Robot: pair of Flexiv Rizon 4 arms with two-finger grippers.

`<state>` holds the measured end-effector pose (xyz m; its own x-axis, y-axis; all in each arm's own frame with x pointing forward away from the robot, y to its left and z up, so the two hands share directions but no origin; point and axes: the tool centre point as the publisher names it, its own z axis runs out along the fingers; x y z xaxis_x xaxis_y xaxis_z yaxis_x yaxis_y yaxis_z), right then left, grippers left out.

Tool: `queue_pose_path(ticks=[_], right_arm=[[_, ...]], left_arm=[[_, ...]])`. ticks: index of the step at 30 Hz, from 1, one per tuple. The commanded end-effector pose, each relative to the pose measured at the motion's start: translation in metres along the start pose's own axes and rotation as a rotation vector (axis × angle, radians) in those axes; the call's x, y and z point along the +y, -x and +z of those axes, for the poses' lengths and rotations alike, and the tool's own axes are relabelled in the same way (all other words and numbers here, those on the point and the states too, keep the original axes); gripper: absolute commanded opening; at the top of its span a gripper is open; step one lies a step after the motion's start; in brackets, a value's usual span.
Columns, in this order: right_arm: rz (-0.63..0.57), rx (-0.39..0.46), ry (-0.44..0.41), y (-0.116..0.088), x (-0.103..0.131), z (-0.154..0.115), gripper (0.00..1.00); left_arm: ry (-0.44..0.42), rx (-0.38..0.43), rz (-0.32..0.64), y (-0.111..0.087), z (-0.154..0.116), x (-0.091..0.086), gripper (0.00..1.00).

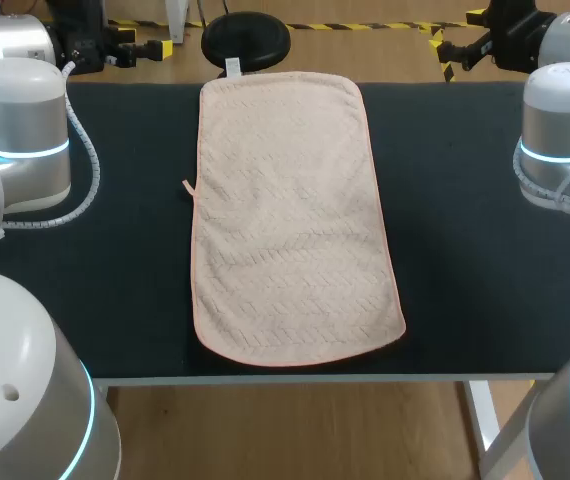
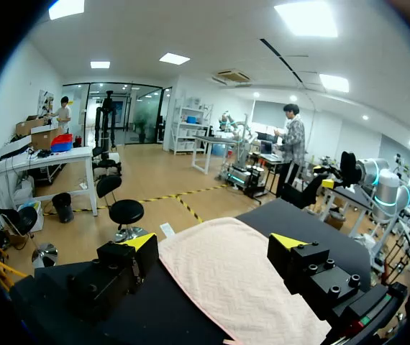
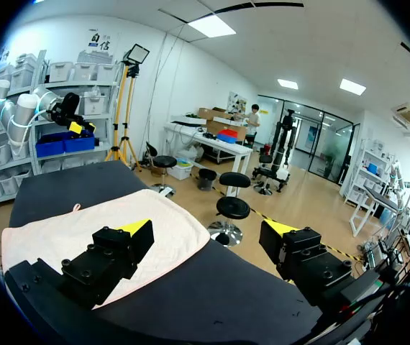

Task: Fold the towel

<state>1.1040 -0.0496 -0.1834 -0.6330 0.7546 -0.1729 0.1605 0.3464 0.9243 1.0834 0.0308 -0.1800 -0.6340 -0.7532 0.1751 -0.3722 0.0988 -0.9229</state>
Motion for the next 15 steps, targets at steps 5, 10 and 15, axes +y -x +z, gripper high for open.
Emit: queue_pose_path(ticks=[5,10,15], right_arm=[[0.0,0.0,0.001,0.0003,-0.0003,0.0004,1.0],[0.0,0.0,0.001,0.0003,-0.0003,0.0004,1.0],[-0.021,0.033,-0.028,-0.0011,0.0007,0.0028,1.0]], left_arm=[[-0.004,-0.003,0.001,-0.0006,0.0003,0.0012,1.0],[-0.004,-0.003,0.001,-0.0006,0.0003,0.0012,1.0],[0.01,0.014,0.031,-0.0026,0.002,-0.0001,1.0]])
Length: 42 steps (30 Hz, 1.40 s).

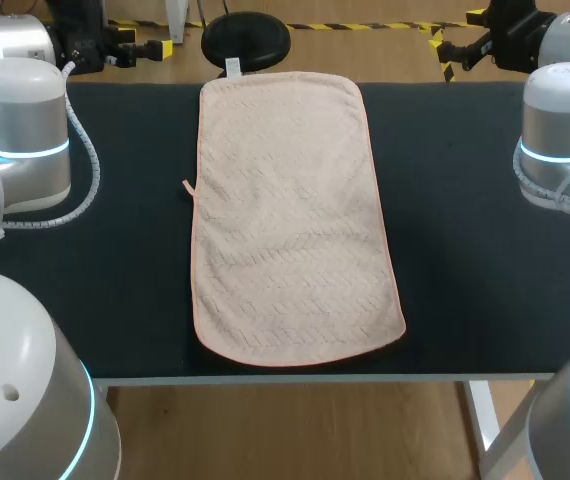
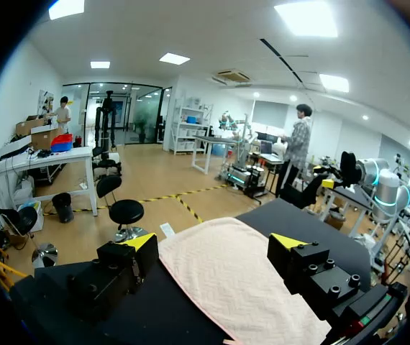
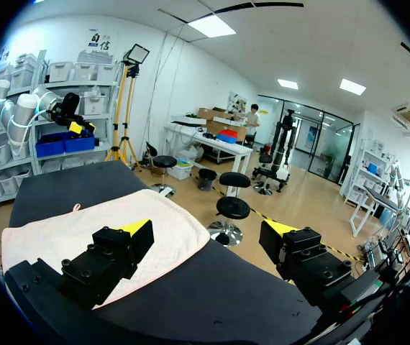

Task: Fold the towel

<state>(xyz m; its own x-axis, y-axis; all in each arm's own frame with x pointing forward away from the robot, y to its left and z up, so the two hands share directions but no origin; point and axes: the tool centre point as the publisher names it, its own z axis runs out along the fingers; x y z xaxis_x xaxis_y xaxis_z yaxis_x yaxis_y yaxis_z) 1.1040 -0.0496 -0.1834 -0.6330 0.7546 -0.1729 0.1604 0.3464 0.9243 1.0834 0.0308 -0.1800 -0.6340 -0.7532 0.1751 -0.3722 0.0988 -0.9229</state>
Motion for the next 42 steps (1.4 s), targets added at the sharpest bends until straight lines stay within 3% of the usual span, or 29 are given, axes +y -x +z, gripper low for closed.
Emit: queue_pose_path(ticks=[1,4,5,9,12,15,20,25,27,37,39,42], right_arm=[[-0.063,0.099,-0.095,-0.004,0.002,0.008,1.0],[-0.22,0.223,-0.286,-0.014,0.007,0.02,1.0],[-0.255,0.236,-0.319,-0.016,0.008,0.022,1.0],[-0.419,0.393,-0.458,-0.032,0.012,0.029,1.0],[-0.596,0.45,-0.589,-0.045,0.014,0.029,1.0],[-0.73,0.499,-0.693,-0.056,0.014,0.029,1.0],[-0.873,0.677,-0.783,-0.088,0.004,0.028,1.0],[-0.824,0.778,-0.859,-0.113,-0.015,0.025,1.0],[-0.77,0.787,-0.875,-0.121,-0.021,0.024,1.0],[-0.807,0.767,-0.932,-0.154,-0.047,0.026,1.0],[-0.807,0.75,-0.942,-0.159,-0.053,0.028,1.0],[-0.802,0.721,-0.935,-0.164,-0.064,0.031,1.0]], left_arm=[[0.053,0.047,0.068,-0.006,0.005,-0.002,1.0],[0.261,0.154,0.191,-0.02,0.015,-0.005,1.0],[0.299,0.175,0.217,-0.023,0.017,-0.005,1.0],[0.583,0.315,0.402,-0.048,0.027,0.006,1.0],[0.774,0.403,0.553,-0.065,0.031,0.016,1.0],[0.888,0.454,0.672,-0.077,0.033,0.024,1.0],[0.925,0.516,0.813,-0.09,0.034,0.034,1.0],[0.944,0.577,0.947,-0.101,0.036,0.048,1.0],[0.934,0.626,0.972,-0.106,0.036,0.053,1.0],[1.0,0.79,1.147,-0.129,0.036,0.088,1.0],[1.051,0.777,1.162,-0.129,0.036,0.099,1.0],[1.033,0.74,1.132,-0.128,0.036,0.113,1.0]])
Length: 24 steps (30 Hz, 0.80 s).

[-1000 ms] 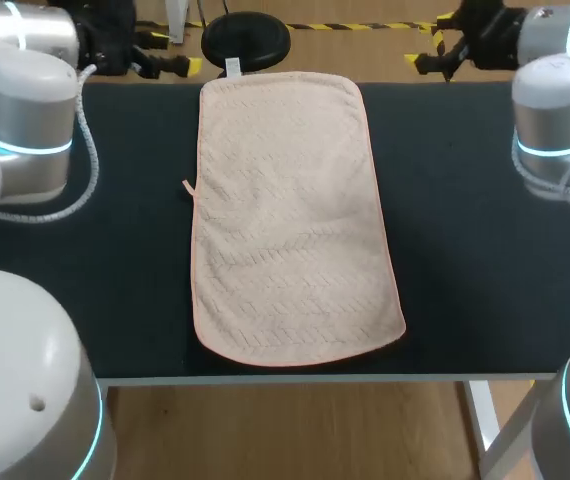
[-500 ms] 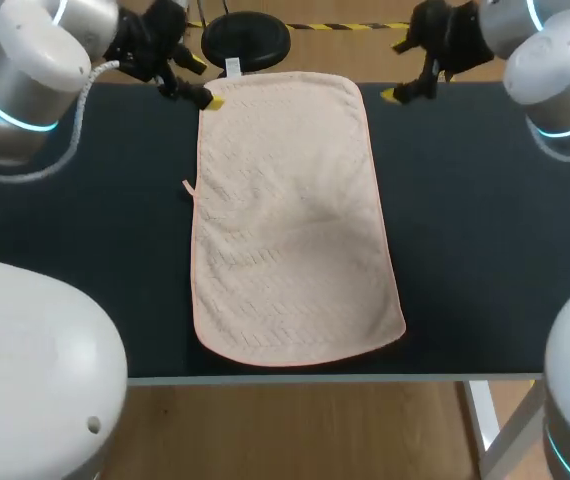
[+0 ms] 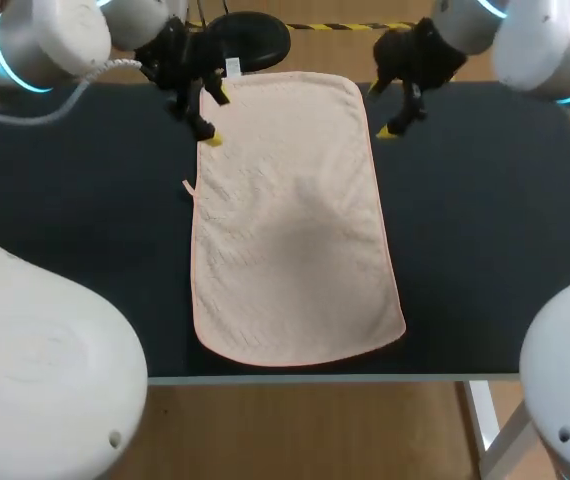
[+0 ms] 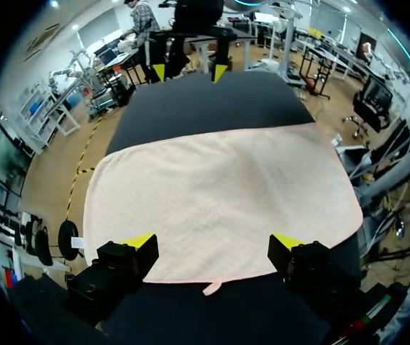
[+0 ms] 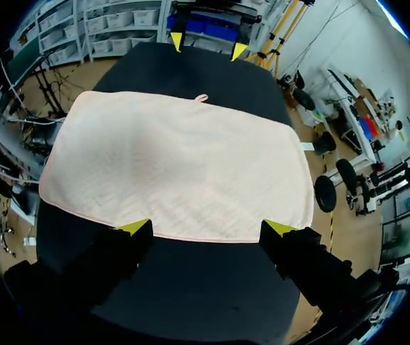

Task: Fold the towel

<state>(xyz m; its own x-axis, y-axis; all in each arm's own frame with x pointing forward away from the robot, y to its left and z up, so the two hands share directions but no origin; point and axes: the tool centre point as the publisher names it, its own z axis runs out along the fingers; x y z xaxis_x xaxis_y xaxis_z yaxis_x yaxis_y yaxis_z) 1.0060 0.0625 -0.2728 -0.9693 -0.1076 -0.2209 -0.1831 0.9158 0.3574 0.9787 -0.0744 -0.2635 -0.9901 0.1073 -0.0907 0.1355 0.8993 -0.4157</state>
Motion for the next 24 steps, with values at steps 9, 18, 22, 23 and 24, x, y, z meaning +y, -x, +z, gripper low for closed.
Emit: queue_pose_path(ticks=[9,18,22,23,24], right_arm=[[0.081,0.104,-0.308,0.001,-0.005,0.042,1.0],[0.106,0.022,-0.306,-0.001,-0.014,0.07,1.0],[0.128,0.013,-0.278,-0.004,-0.022,0.081,1.0],[0.135,0.015,-0.274,-0.005,-0.023,0.083,1.0],[0.133,0.011,-0.275,-0.005,-0.024,0.085,1.0]], left_arm=[[0.14,0.027,0.028,0.008,0.041,0.013,1.0],[0.148,-0.078,-0.089,0.022,0.065,0.026,1.0],[0.163,-0.094,-0.068,0.025,0.076,0.035,1.0],[0.172,-0.102,-0.061,0.027,0.077,0.036,1.0],[0.165,-0.113,-0.058,0.028,0.079,0.038,1.0]])
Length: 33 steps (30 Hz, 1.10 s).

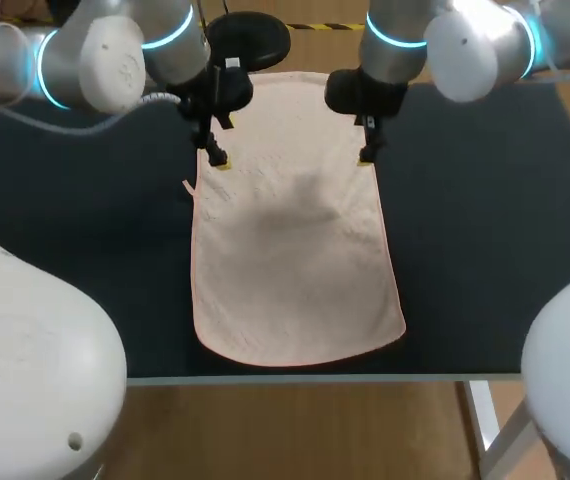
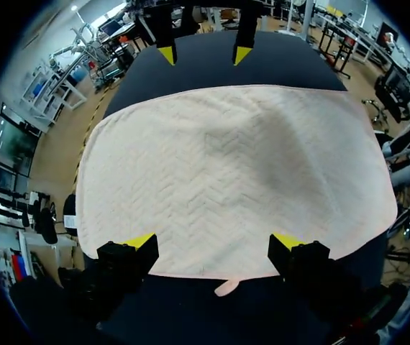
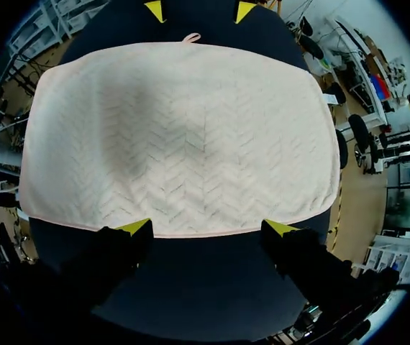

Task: Fold the towel

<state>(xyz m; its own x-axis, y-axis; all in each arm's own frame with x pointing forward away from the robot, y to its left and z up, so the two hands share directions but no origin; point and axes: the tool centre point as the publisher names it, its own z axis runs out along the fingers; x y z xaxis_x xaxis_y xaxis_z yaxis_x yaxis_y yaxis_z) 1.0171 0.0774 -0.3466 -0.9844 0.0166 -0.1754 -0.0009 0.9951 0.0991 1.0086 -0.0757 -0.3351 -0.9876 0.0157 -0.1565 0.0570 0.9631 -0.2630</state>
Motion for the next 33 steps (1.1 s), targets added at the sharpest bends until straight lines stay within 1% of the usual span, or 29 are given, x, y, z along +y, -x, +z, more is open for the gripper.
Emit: queue_pose_path(ticks=[1,2,5,6,7,8,19,20,21,22,23,24,27,29,30,32,33], right_arm=[[0.0,-0.008,0.026,0.0,-0.007,0.015,1.0],[0.002,-0.006,0.032,0.0,-0.008,0.017,1.0],[-0.007,0.005,0.039,0.0,-0.01,0.024,1.0],[-0.031,-0.016,0.028,0.0,-0.009,0.022,1.0],[-0.054,-0.018,0.028,0.0,-0.009,0.017,1.0],[-0.087,-0.008,0.057,0.0,-0.007,0.008,1.0],[-0.087,-0.008,0.057,0.0,-0.007,0.008,1.0],[-0.084,-0.031,0.039,0.003,-0.009,0.007,1.0],[-0.083,-0.022,0.047,0.006,-0.01,0.01,1.0],[-0.051,-0.016,0.022,0.008,-0.012,0.015,1.0],[-0.05,-0.017,0.021,0.009,-0.012,0.02,1.0],[-0.045,-0.003,0.025,0.01,-0.011,0.026,1.0],[-0.037,0.031,0.002,0.008,-0.008,0.044,1.0],[-0.033,0.052,-0.003,0.007,-0.006,0.052,1.0],[-0.032,0.055,-0.002,0.006,-0.005,0.055,1.0],[-0.027,0.065,0.003,0.006,-0.005,0.059,1.0],[-0.024,0.065,0.0,0.007,-0.005,0.062,1.0]], left_arm=[[-0.012,-0.018,-0.001,0.005,0.015,0.005,1.0],[-0.002,-0.009,-0.012,0.005,0.019,0.007,1.0],[-0.023,-0.007,-0.021,0.004,0.025,0.009,1.0],[-0.039,-0.003,-0.032,0.003,0.024,0.009,1.0],[-0.039,-0.003,-0.032,0.003,0.024,0.009,1.0],[-0.039,-0.003,-0.032,0.003,0.024,0.009,1.0],[-0.039,-0.003,-0.032,0.003,0.024,0.009,1.0],[-0.03,-0.01,-0.02,0.003,0.024,0.01,1.0],[-0.008,-0.003,-0.018,0.004,0.026,0.011,1.0],[0.023,0.01,-0.026,0.006,0.031,0.013,1.0],[0.023,0.007,-0.012,0.006,0.034,0.014,1.0],[0.029,0.016,-0.016,0.007,0.038,0.015,1.0],[0.112,0.042,-0.018,0.013,0.051,0.016,1.0],[0.107,0.042,-0.017,0.018,0.055,0.017,1.0],[0.134,0.038,-0.012,0.02,0.056,0.017,1.0],[0.13,0.033,-0.002,0.025,0.058,0.017,1.0],[0.144,0.033,0.002,0.027,0.06,0.017,1.0]])
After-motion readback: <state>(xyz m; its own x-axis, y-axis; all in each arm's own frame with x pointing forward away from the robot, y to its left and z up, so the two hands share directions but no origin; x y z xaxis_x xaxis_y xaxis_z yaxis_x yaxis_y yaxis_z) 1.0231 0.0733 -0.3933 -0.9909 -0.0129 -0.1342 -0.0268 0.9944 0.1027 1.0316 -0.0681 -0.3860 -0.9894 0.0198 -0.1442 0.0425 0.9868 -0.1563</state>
